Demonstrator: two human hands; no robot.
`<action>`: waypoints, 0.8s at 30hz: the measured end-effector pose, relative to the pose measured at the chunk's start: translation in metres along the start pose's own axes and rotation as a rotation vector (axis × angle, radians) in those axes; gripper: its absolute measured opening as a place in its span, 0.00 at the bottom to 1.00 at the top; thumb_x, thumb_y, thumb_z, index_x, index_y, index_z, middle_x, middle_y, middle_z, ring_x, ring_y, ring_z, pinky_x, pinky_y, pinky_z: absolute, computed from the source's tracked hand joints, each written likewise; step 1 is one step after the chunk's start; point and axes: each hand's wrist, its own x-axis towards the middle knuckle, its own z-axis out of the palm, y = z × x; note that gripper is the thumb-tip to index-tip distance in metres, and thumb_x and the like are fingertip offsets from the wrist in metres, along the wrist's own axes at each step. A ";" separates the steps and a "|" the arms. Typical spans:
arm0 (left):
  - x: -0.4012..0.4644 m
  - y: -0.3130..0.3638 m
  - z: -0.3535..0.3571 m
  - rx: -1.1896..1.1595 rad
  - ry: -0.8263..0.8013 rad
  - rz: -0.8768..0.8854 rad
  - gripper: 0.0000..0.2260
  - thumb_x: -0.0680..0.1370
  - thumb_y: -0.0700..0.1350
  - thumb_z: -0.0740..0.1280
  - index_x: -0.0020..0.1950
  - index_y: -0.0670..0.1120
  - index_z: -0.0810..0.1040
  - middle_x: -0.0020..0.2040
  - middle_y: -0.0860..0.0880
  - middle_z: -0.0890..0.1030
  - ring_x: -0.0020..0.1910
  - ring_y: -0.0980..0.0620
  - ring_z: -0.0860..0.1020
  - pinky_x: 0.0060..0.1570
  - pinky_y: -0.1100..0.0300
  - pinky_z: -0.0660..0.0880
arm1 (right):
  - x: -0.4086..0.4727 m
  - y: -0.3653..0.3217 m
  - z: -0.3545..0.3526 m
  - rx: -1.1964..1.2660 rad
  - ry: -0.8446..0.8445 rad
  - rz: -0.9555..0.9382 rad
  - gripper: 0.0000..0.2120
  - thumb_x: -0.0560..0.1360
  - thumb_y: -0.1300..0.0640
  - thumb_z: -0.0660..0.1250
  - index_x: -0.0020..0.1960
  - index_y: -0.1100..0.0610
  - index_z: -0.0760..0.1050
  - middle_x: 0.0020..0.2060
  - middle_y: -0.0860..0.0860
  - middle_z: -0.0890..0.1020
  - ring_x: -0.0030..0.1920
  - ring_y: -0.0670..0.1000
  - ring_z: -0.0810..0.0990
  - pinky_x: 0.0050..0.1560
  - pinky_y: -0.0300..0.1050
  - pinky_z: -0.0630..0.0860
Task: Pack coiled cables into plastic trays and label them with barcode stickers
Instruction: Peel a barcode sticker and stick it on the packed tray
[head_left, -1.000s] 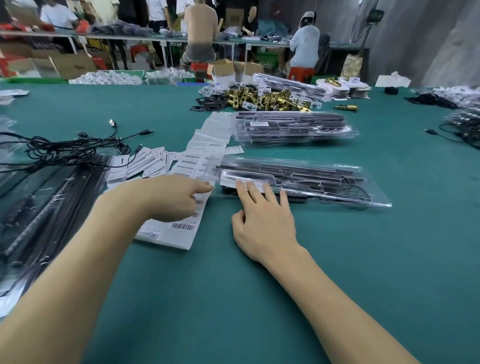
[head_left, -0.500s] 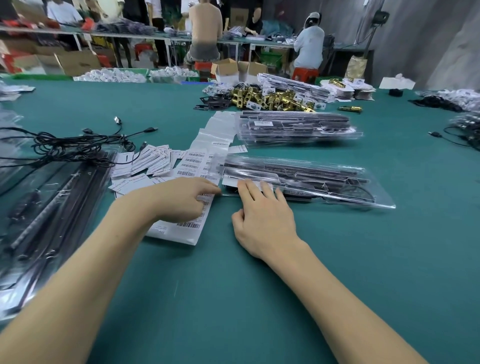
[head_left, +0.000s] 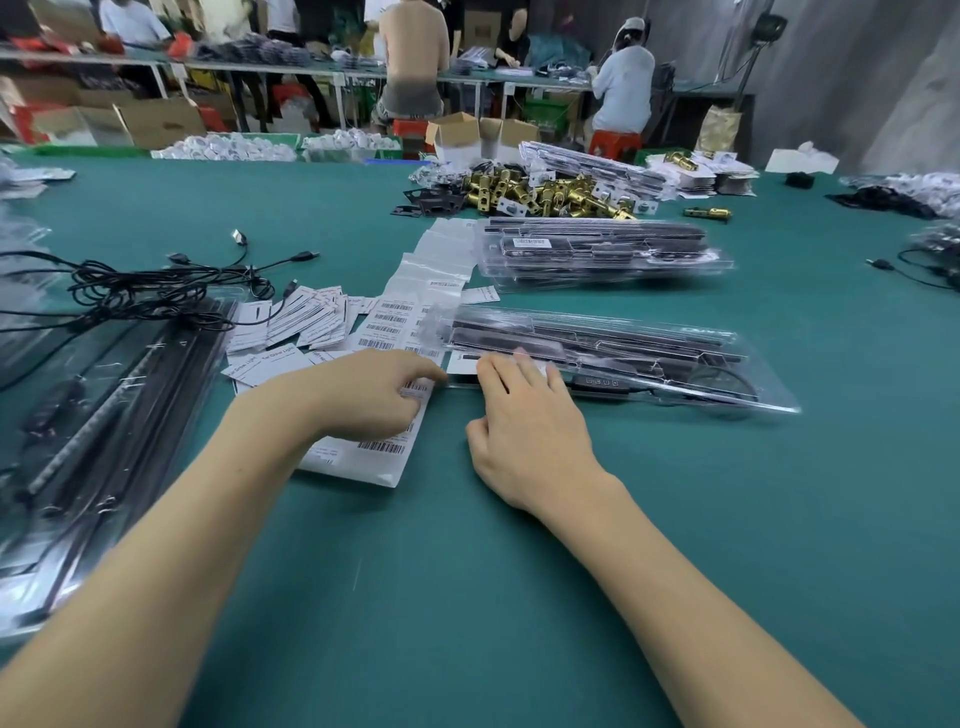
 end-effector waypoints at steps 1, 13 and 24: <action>0.000 0.000 0.000 -0.009 0.002 -0.005 0.23 0.81 0.40 0.57 0.73 0.58 0.69 0.74 0.55 0.70 0.69 0.53 0.70 0.63 0.62 0.65 | 0.000 0.000 0.000 0.001 -0.003 0.005 0.29 0.81 0.52 0.53 0.80 0.58 0.52 0.79 0.52 0.59 0.80 0.55 0.51 0.79 0.56 0.47; -0.001 -0.002 -0.002 -0.055 -0.022 -0.021 0.20 0.81 0.44 0.58 0.70 0.61 0.71 0.71 0.56 0.72 0.56 0.55 0.72 0.56 0.61 0.66 | -0.001 -0.006 -0.001 -0.053 -0.003 0.027 0.27 0.80 0.50 0.53 0.78 0.50 0.55 0.78 0.51 0.60 0.75 0.56 0.58 0.75 0.57 0.56; -0.004 -0.007 -0.019 -0.055 0.462 0.038 0.03 0.77 0.49 0.69 0.44 0.55 0.77 0.45 0.60 0.81 0.45 0.58 0.80 0.49 0.53 0.77 | 0.000 -0.019 -0.005 -0.058 -0.041 0.090 0.26 0.82 0.50 0.53 0.77 0.57 0.56 0.77 0.58 0.54 0.74 0.58 0.59 0.74 0.55 0.57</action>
